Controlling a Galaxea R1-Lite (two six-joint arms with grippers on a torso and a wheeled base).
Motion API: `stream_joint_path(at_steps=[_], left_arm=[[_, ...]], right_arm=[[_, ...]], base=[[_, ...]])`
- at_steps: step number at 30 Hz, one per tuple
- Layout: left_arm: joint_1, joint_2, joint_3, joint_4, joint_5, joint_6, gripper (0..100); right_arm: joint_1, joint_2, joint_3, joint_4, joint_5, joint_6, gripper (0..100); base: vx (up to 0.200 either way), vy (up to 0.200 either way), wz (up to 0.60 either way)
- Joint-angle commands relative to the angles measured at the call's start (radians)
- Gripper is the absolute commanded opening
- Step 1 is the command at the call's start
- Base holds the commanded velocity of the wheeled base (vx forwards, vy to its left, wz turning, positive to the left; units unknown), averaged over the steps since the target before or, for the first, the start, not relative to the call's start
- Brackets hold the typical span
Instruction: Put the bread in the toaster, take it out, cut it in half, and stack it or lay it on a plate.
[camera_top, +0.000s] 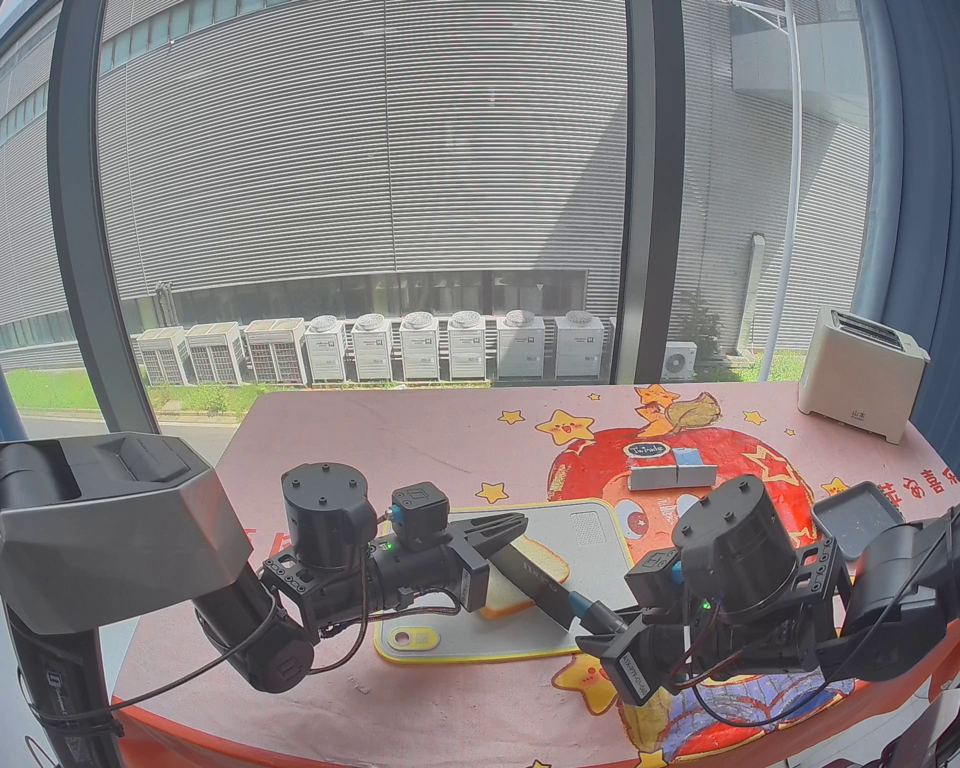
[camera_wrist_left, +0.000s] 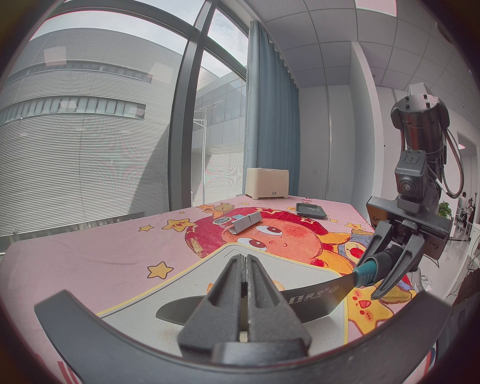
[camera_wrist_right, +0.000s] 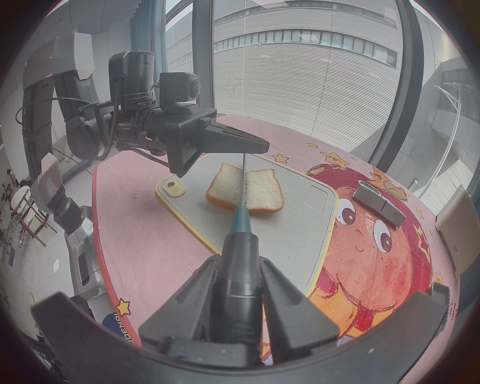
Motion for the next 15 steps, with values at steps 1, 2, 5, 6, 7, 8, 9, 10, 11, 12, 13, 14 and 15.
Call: stream_joint_path(at_steps=[1, 2, 5, 6, 7, 8, 9, 10, 11, 12, 13, 14, 15], left_arm=[[0.002, 0.009, 0.005, 0.005, 0.0, 0.0, 0], [0.003, 0.019, 0.002, 0.005, 0.0, 0.0, 0], [0.008, 0.049, -0.007, 0.002, 0.0, 0.0, 0], [0.009, 0.06, -0.009, -0.007, 0.0, 0.0, 0], [0.011, 0.061, -0.007, -0.012, 0.0, 0.0, 0], [0.009, 0.063, -0.006, -0.016, 0.0, 0.0, 0], [0.009, 0.065, -0.006, -0.018, 0.0, 0.0, 0], [0.009, 0.065, -0.007, -0.019, 0.0, 0.0, 0], [0.009, 0.063, -0.009, -0.019, 0.0, 0.0, 0], [0.009, 0.061, -0.011, -0.019, 0.0, 0.0, 0], [0.008, 0.06, -0.012, -0.019, 0.0, -0.002, 0], [0.008, 0.058, -0.015, -0.019, 0.0, -0.002, 0], [0.006, 0.057, -0.015, -0.019, 0.0, -0.002, 0]], right_arm=[[0.0, -0.009, -0.008, -0.001, 0.0, 0.001, 0], [-0.001, -0.009, -0.01, -0.001, 0.0, 0.0, 0], [-0.003, -0.006, -0.013, -0.001, 0.0, 0.0, 0], [-0.003, -0.005, -0.013, -0.001, 0.0, 0.0, 0], [-0.003, -0.006, -0.013, -0.001, 0.0, 0.0, 0], [-0.003, -0.006, -0.013, 0.0, 0.0, 0.001, 0], [-0.003, -0.008, -0.013, 0.0, 0.0, 0.0, 0], [-0.003, -0.006, -0.011, 0.0, 0.0, 0.003, 0], [-0.003, -0.005, -0.008, 0.0, 0.0, 0.004, 0], [-0.003, -0.003, -0.007, 0.0, 0.0, 0.004, 0], [-0.003, -0.002, -0.005, 0.0, 0.0, 0.004, 0], [-0.003, 0.002, -0.005, 0.002, -0.001, 0.004, 0], [-0.004, 0.002, -0.005, 0.002, -0.001, 0.004, 0]], base=[[0.0, 0.0, 0.0], [0.0, 0.0, 0.0], [0.0, 0.0, 0.0], [0.0, 0.0, 0.0], [0.0, 0.0, 0.0], [0.0, 0.0, 0.0], [0.0, 0.0, 0.0], [0.0, 0.0, 0.0], [0.0, 0.0, 0.0], [0.0, 0.0, 0.0], [0.0, 0.0, 0.0], [0.0, 0.0, 0.0], [0.0, 0.0, 0.0]])
